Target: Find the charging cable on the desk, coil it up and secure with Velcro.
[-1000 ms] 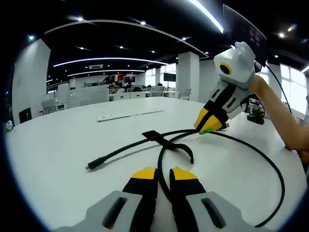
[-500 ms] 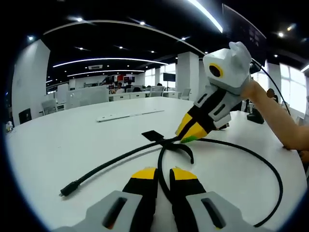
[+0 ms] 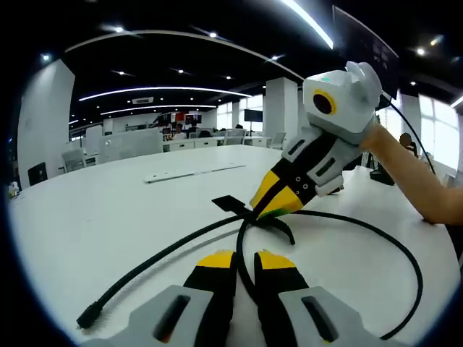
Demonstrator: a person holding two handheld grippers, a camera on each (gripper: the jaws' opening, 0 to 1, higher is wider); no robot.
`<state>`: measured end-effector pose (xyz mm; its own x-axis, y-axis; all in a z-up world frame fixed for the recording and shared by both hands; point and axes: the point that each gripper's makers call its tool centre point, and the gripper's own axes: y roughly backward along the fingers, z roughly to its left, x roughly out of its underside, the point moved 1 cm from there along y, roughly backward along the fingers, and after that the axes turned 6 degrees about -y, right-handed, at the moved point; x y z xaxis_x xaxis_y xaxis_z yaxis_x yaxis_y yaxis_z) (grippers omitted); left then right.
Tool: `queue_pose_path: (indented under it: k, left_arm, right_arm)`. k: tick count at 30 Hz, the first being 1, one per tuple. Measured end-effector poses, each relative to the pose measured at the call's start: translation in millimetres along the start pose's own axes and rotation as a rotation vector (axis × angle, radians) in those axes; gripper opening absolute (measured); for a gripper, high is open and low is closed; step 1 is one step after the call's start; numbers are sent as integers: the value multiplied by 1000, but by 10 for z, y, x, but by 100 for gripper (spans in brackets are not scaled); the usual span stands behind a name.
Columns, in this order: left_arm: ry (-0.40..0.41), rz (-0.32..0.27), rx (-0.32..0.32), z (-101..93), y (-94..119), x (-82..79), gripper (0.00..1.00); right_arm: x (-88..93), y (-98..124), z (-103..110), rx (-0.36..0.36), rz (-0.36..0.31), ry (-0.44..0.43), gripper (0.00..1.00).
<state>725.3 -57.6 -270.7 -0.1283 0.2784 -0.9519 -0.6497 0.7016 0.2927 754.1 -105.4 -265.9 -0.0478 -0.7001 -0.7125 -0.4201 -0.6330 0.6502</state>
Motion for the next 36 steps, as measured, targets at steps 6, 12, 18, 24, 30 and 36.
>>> queue_pose_path:
  k: [6, 12, 18, 24, 30, 36]
  left_arm:
    - [0, 0, 0, -2, -1, 0, 11]
    - [-1, 0, -1, -4, -5, -1, 11]
    - [-15, -9, 9, -15, -32, -11, 11]
    - [-27, -19, 17, -25, -47, -17, 11]
    - [-31, -33, 11, -13, -61, -33, 12]
    - [-12, -197, 0, 55, -41, -297, 18]
  right_arm:
    - [-45, -52, -42, 6, -24, 27, 7]
    - [-38, -96, -33, 0, -30, 61, 7]
    - [6, -61, -75, -13, -52, 14, 7]
    - [17, -59, -69, -16, -66, -7, 7]
    - [14, -64, -61, 9, -55, 8, 7]
    - [17, -64, -66, 2, -73, -9, 7]
